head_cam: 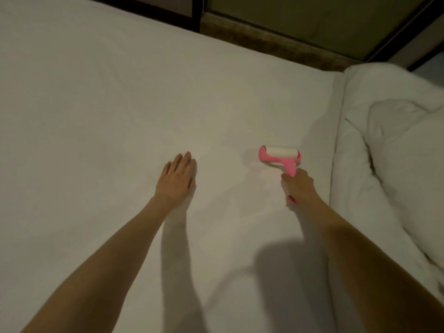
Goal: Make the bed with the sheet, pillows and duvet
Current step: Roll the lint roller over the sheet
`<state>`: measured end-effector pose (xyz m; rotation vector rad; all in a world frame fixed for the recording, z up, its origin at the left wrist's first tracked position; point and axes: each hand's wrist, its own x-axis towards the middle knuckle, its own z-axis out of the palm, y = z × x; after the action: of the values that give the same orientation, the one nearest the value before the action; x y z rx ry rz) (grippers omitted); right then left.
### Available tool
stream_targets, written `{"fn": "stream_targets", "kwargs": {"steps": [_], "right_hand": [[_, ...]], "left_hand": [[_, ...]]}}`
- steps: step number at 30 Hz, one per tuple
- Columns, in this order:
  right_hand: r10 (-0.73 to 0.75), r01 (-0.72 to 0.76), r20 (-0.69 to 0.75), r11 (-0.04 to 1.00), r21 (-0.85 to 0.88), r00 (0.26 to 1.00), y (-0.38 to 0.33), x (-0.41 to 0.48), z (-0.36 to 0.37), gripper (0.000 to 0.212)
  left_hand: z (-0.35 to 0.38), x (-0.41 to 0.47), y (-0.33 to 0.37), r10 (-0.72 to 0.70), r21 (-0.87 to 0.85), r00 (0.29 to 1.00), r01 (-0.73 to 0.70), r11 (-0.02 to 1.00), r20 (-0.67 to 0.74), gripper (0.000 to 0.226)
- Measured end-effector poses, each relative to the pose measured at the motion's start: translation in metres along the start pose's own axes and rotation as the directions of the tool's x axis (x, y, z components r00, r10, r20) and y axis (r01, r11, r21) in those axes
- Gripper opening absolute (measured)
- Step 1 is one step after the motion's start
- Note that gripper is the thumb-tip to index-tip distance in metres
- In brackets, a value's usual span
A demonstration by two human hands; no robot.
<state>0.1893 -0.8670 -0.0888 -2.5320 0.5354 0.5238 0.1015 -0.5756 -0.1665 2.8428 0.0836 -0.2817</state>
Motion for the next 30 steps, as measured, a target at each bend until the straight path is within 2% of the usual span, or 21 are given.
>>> {"fn": "stream_targets", "kwargs": {"steps": [4, 9, 17, 22, 26, 30], "right_hand": [[0.029, -0.029, 0.002, 1.0, 0.011, 1.0, 0.037, -0.044, 0.006, 0.024], [0.072, -0.072, 0.033, 0.997, -0.012, 0.997, 0.077, -0.102, 0.009, 0.02], [0.115, -0.114, 0.077, 0.993, -0.026, 0.99, 0.132, -0.179, 0.014, 0.028], [0.124, -0.122, 0.074, 0.992, -0.039, 0.989, 0.161, -0.216, 0.015, 0.024], [0.157, -0.15, 0.11, 0.987, -0.062, 0.982, 0.171, -0.241, 0.011, 0.021], [0.203, -0.206, 0.1, 0.978, 0.027, 0.974, 0.168, -0.259, 0.002, 0.026]], "left_hand": [[0.008, -0.041, 0.001, 0.022, -0.019, 0.999, -0.021, 1.0, 0.03, 0.055], [0.012, -0.088, 0.009, -0.021, -0.137, 0.999, 0.028, 0.99, 0.05, 0.054], [0.013, -0.172, 0.003, -0.005, -0.171, 0.994, 0.023, 0.985, 0.106, 0.055], [0.01, -0.218, -0.004, -0.056, -0.142, 0.989, 0.075, 0.987, 0.134, 0.052], [0.004, -0.246, -0.012, -0.046, -0.048, 0.993, 0.051, 0.998, 0.105, 0.045], [-0.006, -0.27, -0.02, -0.046, -0.034, 0.997, 0.048, 0.998, 0.065, 0.039]]}}
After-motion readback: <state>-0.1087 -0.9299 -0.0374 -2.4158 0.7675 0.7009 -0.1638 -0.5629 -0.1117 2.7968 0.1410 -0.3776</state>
